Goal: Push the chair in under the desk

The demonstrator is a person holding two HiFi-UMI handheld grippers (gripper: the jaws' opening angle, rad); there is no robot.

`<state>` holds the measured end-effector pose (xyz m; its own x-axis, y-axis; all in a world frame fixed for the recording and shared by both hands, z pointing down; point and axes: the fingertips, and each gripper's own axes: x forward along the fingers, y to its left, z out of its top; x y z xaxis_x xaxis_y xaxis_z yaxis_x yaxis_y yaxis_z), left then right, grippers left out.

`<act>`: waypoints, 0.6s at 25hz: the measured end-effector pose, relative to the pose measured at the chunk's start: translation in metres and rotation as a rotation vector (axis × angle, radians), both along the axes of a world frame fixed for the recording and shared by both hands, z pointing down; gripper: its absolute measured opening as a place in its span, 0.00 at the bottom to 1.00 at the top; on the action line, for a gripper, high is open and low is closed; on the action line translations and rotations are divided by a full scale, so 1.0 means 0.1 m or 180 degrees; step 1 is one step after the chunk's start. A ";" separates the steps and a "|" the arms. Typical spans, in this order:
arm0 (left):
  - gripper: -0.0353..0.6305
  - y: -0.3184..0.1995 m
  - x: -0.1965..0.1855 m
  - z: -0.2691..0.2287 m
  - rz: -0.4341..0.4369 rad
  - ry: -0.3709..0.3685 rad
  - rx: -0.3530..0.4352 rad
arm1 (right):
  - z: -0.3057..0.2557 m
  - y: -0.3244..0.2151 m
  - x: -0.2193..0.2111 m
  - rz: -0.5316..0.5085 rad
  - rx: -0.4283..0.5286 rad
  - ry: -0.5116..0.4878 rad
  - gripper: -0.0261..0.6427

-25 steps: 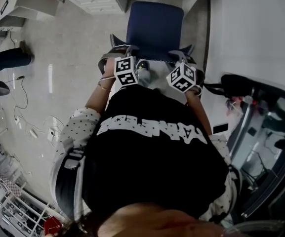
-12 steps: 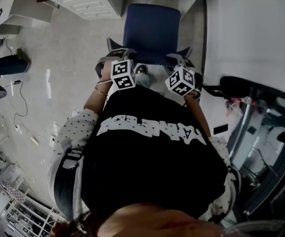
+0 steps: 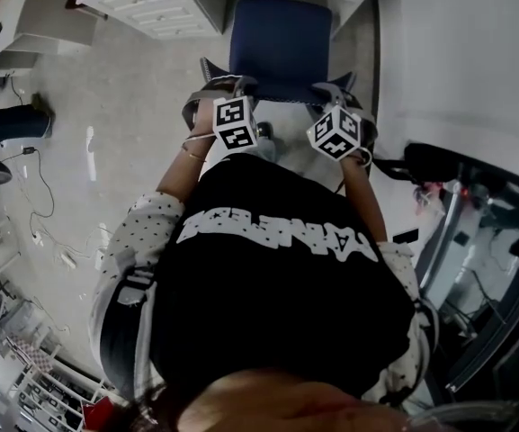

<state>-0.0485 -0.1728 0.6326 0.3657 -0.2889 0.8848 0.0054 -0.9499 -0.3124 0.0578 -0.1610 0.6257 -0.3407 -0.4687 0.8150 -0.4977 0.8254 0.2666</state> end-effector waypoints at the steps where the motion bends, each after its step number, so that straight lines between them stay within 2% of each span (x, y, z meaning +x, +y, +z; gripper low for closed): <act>1: 0.23 -0.05 0.01 0.00 0.0001 0.0002 0.0001 | 0.00 -0.05 0.01 0.0014 -0.0001 0.0007 0.25; 15: 0.23 -0.42 0.06 -0.02 0.0077 0.0085 -0.0076 | -0.01 -0.43 0.06 0.0119 -0.0046 0.0052 0.25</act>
